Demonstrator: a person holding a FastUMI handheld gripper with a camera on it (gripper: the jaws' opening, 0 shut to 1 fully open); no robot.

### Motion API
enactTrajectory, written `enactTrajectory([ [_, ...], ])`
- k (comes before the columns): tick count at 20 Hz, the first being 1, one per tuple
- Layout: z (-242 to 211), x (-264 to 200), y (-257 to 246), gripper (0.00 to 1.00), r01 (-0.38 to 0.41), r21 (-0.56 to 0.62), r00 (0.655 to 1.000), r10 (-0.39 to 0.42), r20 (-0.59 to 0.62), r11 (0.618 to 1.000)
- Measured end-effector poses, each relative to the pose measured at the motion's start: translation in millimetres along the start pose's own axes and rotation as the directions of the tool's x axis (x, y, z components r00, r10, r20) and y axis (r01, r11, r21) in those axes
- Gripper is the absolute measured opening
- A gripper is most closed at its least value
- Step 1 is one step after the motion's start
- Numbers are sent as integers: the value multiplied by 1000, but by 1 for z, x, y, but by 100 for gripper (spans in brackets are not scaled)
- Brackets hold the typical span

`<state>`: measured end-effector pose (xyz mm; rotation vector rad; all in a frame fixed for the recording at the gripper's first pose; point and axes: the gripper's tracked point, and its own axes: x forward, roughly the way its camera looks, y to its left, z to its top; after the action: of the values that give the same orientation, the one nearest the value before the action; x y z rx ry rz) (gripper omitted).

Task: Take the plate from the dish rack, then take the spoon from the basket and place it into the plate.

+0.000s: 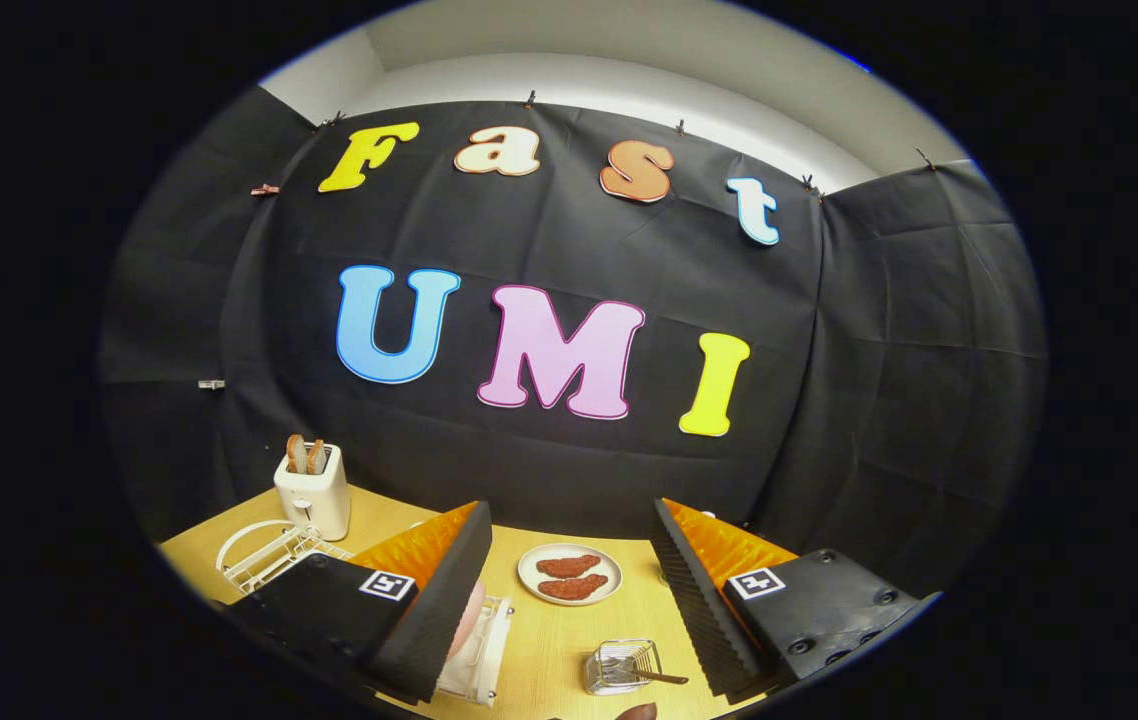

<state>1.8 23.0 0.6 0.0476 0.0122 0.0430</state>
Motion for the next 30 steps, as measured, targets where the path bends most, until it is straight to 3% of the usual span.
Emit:
enactTrajectory([
  [4, -9, 4, 12, 97, -32, 10, 999, 32, -42, 999],
  [9, -51, 11, 39, 98, -96, 72, 969, 110, -223, 993],
  [16, -123, 33, 67, 98, -93, 128, 850, 145, -506, 987],
  [23, -185, 59, 97, 95, -81, 144, 726, 157, -669, 986],
  [25, -200, 64, 99, 88, -62, 123, 694, 131, -708, 990],
  [27, -215, 73, 93, 73, -29, 71, 682, 72, -728, 997],
  [28, -221, 74, 94, 60, -21, 52, 671, 52, -739, 998],
  [30, -232, 72, 100, 51, -13, 44, 645, 42, -763, 999],
])
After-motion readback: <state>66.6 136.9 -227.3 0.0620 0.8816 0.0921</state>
